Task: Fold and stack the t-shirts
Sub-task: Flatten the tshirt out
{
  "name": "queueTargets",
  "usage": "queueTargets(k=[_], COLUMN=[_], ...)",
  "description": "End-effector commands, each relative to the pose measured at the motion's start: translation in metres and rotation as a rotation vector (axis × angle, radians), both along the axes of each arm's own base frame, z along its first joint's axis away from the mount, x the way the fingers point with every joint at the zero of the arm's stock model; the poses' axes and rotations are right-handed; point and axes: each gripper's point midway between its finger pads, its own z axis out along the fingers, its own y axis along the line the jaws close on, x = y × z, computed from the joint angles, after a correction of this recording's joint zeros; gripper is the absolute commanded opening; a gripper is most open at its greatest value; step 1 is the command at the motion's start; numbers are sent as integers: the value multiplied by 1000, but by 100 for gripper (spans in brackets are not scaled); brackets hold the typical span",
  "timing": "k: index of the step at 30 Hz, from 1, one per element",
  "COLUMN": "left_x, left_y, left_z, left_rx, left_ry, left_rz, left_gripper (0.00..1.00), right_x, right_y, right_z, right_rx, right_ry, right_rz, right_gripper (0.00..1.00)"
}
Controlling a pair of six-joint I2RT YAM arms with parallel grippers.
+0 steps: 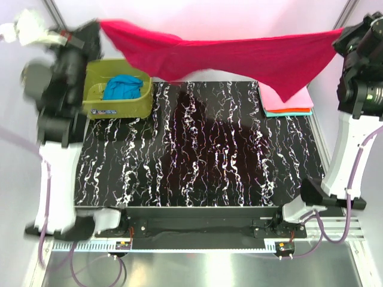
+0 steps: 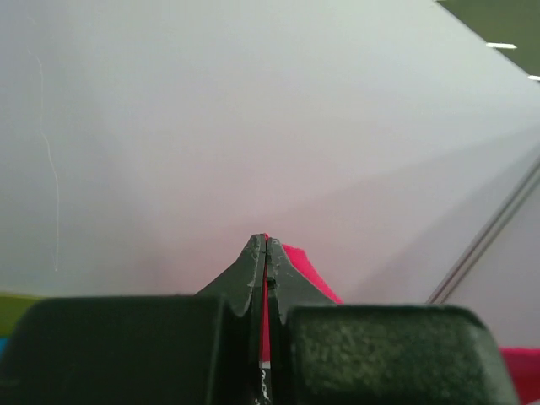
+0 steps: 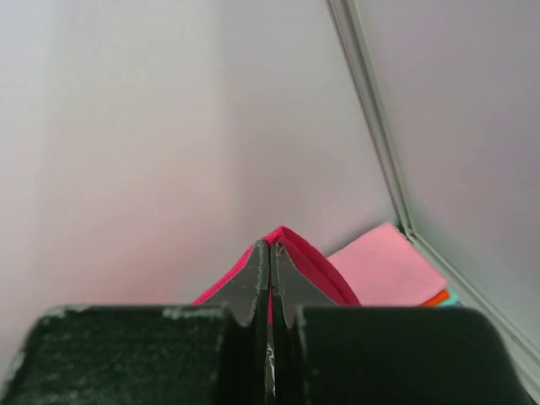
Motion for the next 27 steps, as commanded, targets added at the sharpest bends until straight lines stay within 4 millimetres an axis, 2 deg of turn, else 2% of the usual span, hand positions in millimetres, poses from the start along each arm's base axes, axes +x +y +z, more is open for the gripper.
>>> queueTargets(k=[1, 2, 3, 4, 5, 6, 7, 8, 10, 11, 13, 14, 15, 16, 17, 19, 20, 22, 23, 25, 27], left_x=[-55, -80, -65, -67, -86, -74, -76, -82, -90, -96, -105, -114, -117, -128, -129, -136, -138, -141, -141, -142, -142], left_y=[10, 13, 10, 10, 13, 9, 7, 4, -2, -1, -1, -1, 4, 4, 5, 9, 9, 9, 6, 4, 3], left_z=[12, 10, -28, -43, -49, -86, -100, -124, -147, -174, -195, -215, -226, -230, -254, -271, -292, -308, -324, -334, -347], left_rx=[-5, -24, -23, -28, -48, -47, -47, -40, -17, 0, 11, 23, 21, 23, 32, 19, 20, -6, -2, -17, -19], left_ry=[-148, -174, -115, -97, -112, -38, -14, 21, 62, 134, 171, 208, 233, 232, 306, 351, 420, 463, 508, 535, 571], left_rz=[14, 1, -6, -8, -16, -27, -43, -62, -98, -95, -95, -97, -75, -79, -75, -63, -57, -61, -76, -86, -93], left_gripper=[0, 0, 0, 0, 0, 0, 0, 0, 0, 0, 0, 0, 0, 0, 0, 0, 0, 0, 0, 0, 0], right_x=[-17, -17, -17, -17, -21, -22, -24, -30, -37, -44, -50, -58, -60, -67, -73, -92, -105, -119, -127, -141, -152], right_y=[-16, -18, -19, -19, -18, -16, -14, -12, -7, -5, 1, 5, 16, 22, 23, 22, 21, 21, 19, 20, 16], right_z=[10, -9, -13, -22, -47, -49, -61, -86, -106, -128, -154, -179, -195, -220, -234, -283, -308, -345, -358, -383, -396], right_rx=[-84, -94, -101, -103, -107, -111, -111, -106, -92, -79, -24, -1, 20, 68, 104, 258, 303, 392, 413, 449, 457], right_ry=[-27, 24, 19, 31, 75, 50, 62, 101, 124, 156, 186, 221, 246, 282, 307, 424, 503, 583, 615, 685, 731], right_rz=[-85, -92, -98, -99, -93, -82, -72, -60, -41, -31, -14, 1, 59, 77, 69, -7, -48, -110, -148, -188, -236], right_gripper=[0, 0, 0, 0, 0, 0, 0, 0, 0, 0, 0, 0, 0, 0, 0, 0, 0, 0, 0, 0, 0])
